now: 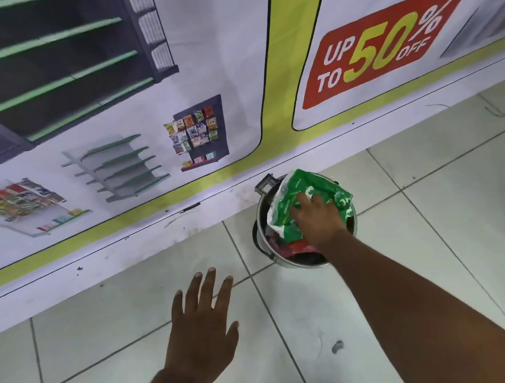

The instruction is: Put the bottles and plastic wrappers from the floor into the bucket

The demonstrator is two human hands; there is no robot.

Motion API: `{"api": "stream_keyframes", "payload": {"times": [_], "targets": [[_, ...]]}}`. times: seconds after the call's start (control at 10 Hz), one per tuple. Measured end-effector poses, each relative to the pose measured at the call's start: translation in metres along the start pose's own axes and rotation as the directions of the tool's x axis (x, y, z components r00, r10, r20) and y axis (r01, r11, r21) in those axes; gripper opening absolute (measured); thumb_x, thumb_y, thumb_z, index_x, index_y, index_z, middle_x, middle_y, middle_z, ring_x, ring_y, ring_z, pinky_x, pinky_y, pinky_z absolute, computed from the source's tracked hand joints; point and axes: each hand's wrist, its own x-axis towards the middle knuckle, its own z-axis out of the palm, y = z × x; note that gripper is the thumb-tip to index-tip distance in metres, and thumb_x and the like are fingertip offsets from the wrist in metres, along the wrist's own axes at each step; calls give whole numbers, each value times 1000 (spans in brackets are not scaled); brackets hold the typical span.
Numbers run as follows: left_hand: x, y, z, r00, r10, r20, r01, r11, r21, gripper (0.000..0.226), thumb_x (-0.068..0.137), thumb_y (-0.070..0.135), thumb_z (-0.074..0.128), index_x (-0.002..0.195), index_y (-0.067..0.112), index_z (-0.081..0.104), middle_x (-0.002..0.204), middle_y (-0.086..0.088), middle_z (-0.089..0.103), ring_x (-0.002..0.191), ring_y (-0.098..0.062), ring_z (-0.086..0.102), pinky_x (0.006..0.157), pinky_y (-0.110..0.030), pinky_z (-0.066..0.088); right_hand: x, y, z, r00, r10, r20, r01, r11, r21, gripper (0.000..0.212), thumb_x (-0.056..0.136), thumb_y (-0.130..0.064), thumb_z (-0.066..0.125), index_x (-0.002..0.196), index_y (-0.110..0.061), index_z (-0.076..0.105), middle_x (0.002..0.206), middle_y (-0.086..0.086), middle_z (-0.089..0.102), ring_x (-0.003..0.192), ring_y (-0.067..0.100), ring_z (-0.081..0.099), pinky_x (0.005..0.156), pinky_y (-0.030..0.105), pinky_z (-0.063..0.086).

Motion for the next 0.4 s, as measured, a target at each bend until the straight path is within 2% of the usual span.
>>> {"api": "stream_keyframes", "payload": {"times": [0.1,0.2,0.3,0.4], "targets": [[4,-7,4,1000,-22,4,22,1000,8,77,77,43,71,144,19,41,152,-15,38,139,-37,34,106,-60,36,11,-6,17,986,-15,168,19,1000,-21,62,87,-27,59,143,-15,35,146,17,38,130,38,40,106,56,38],[7,-9,3,1000,-31,-3,31,999,12,76,79,43,68,146,20,38,154,-14,34,141,-36,30,108,-58,34,13,-5,27,932,-42,361,-24,984,177,71,96,-44,33,154,-15,4,162,18,8,149,35,7,120,57,3],[8,-5,-9,999,-31,-28,31,1000,2,76,81,43,66,146,20,37,155,-14,33,142,-36,29,109,-58,33,7,7,18,927,-91,363,-14,961,277,66,98,-42,26,154,-14,2,163,17,4,150,31,1,121,53,0],[5,5,-19,999,-27,-47,26,999,-20,76,79,42,68,146,19,38,154,-15,35,140,-38,31,107,-59,35,-5,18,4,996,11,84,-34,959,280,62,99,-36,30,154,-15,10,163,14,7,150,30,2,122,49,3]]}}
